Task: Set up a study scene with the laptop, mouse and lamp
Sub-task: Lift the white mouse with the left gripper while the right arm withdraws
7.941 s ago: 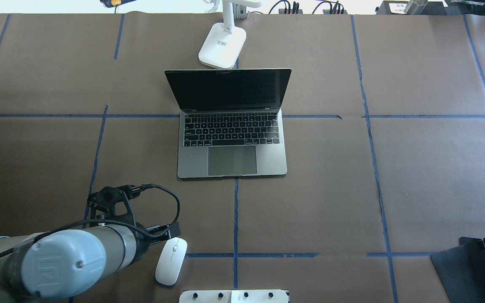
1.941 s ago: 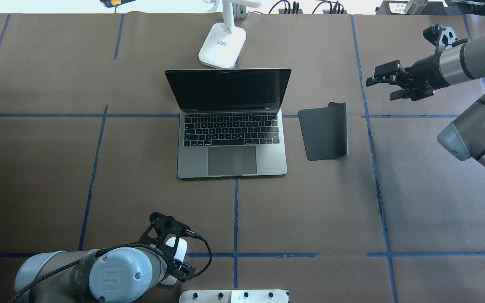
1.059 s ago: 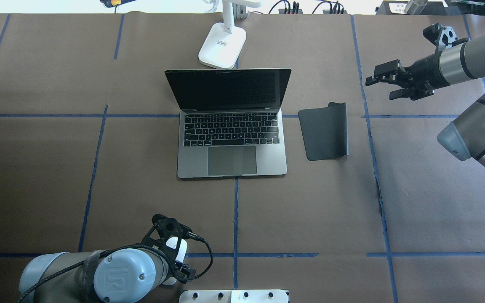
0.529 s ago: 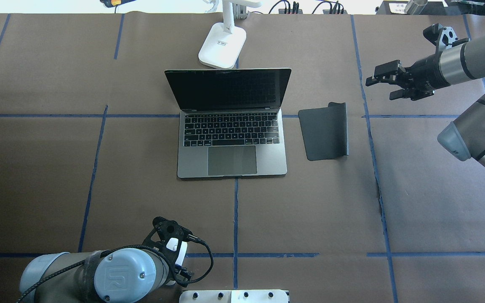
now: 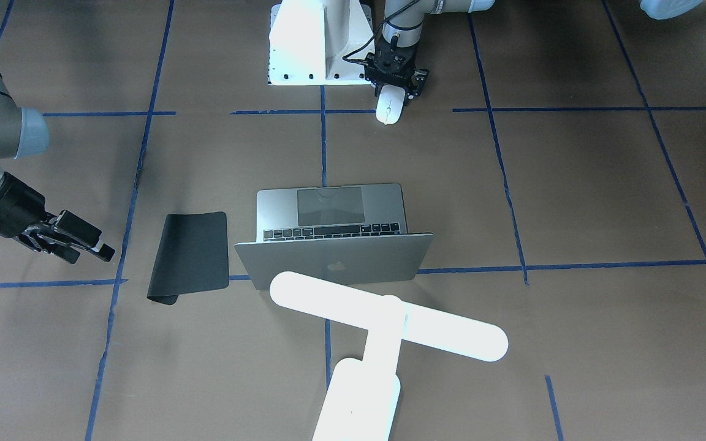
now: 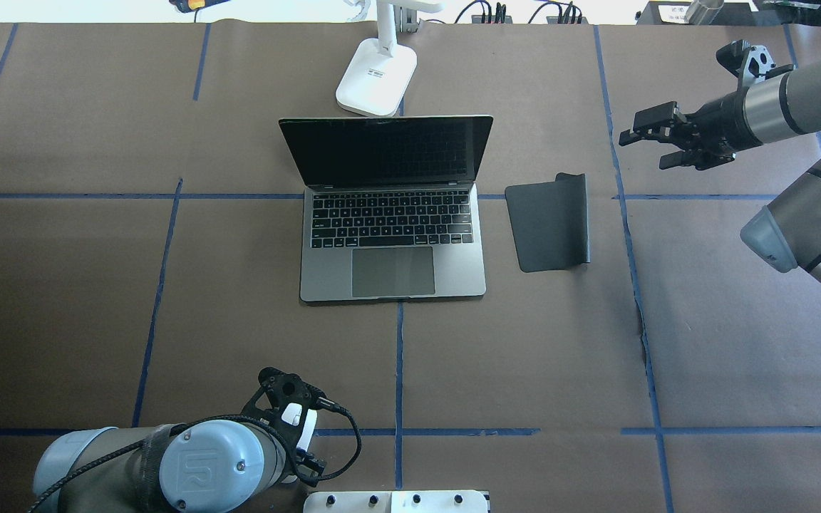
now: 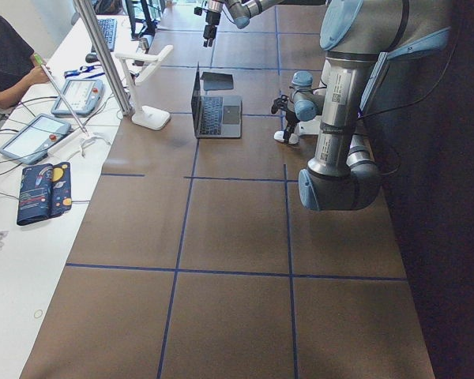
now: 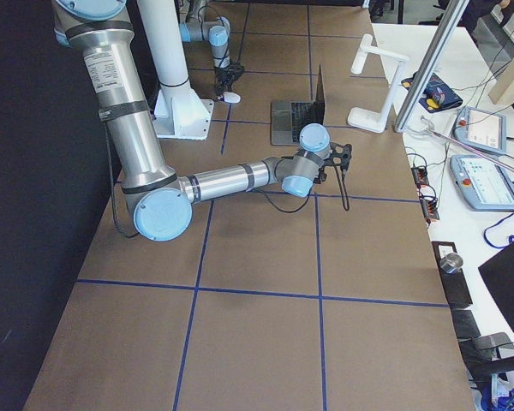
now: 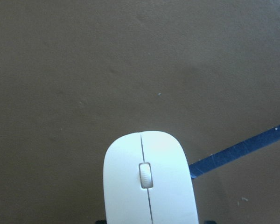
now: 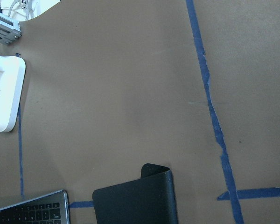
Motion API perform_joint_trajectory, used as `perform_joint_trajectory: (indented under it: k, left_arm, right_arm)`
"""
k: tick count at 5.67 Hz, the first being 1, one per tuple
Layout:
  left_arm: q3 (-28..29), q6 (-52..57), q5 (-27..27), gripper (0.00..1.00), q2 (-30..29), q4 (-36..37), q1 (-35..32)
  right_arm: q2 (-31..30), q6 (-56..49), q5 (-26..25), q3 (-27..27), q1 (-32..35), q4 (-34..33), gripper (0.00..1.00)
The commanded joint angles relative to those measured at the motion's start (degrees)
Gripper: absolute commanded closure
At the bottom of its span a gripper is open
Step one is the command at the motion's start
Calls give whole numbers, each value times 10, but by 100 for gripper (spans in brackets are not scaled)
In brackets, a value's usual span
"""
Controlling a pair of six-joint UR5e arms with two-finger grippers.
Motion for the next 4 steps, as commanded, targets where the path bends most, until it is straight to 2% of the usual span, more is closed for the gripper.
perform_joint_trajectory:
  k: [1, 2, 3, 4]
  left_arm:
    - [-1, 0, -1, 56, -1, 0, -2]
    - [-8, -1, -24, 89, -5, 1, -11]
    - [-15, -3, -39, 95, -16, 2, -29]
    - [-11, -7, -40, 98, -54, 7, -43]
  right_arm:
    - [-8, 0, 1, 9, 0, 1, 0]
    - [-10, 0, 3, 11, 1, 1, 0]
    - [-19, 0, 15, 19, 5, 1, 0]
    - [-32, -7, 45, 19, 32, 1, 0]
